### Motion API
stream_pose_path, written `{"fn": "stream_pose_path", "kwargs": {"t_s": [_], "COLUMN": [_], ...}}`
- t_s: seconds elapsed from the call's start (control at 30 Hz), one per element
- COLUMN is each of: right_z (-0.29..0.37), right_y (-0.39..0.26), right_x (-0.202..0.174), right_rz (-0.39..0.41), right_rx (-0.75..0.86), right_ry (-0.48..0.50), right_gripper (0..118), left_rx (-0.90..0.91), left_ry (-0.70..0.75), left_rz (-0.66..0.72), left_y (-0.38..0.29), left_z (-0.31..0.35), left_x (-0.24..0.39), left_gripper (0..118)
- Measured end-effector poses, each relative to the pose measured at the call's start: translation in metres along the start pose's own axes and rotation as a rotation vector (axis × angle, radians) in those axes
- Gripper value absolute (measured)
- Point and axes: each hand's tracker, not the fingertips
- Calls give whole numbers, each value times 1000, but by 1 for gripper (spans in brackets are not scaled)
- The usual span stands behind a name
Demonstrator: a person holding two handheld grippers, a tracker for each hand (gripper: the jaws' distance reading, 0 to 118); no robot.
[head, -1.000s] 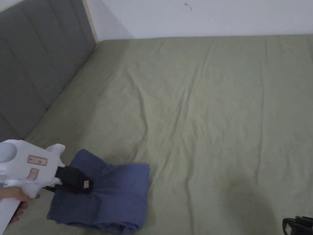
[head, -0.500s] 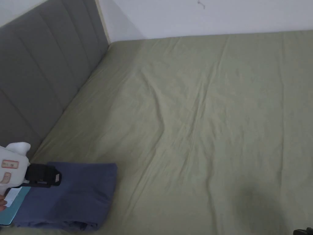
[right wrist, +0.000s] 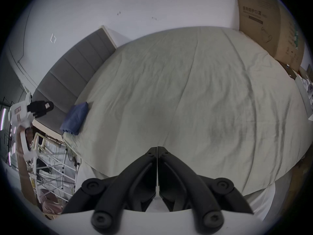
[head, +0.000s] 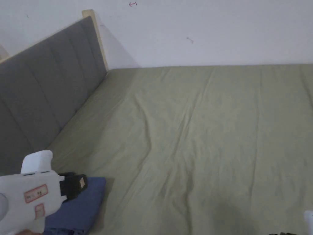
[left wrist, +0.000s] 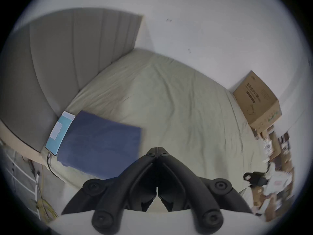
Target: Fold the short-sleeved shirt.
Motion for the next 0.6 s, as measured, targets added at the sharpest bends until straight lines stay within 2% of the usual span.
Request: {"fn": "stream_pose_path", "kwargs": {"t_s": [0.13,0.27,0.3,0.37,0.4,0.43,0.53,0.6], "right_z": [25,47,54,71,79,86,100,110], "right_y": [0,-3,-5,-5,-4,-5,-6,-6], "right_x": [-3,-5,-7,-7,-8,-9,-20,-24], "right_rz": [48,63,73,19,19,37,152,194], "right_rx": [105,208,220,272,275,308,416,471], "right_ry": [-24,-36,-49,-2,15,11,-99,-132], "right_gripper": [1,1,1,1,1,1,1,1], "left_rx": [128,320,375,394,380,390,413,457], "left_ry": [-24,132,94,81,81,73,115,105], "left_rz": [3,-170,-201,-222,-218,-217,-199,-183], "left_y": [-35,-71,-77,-88,-90,-93,-98,-101], "left_z": [19,37,43,52,56,60,72,81], "left_x": [72,149,160,182,190,195,205,205], "left_gripper": [0,0,0,0,0,0,0,0]}}
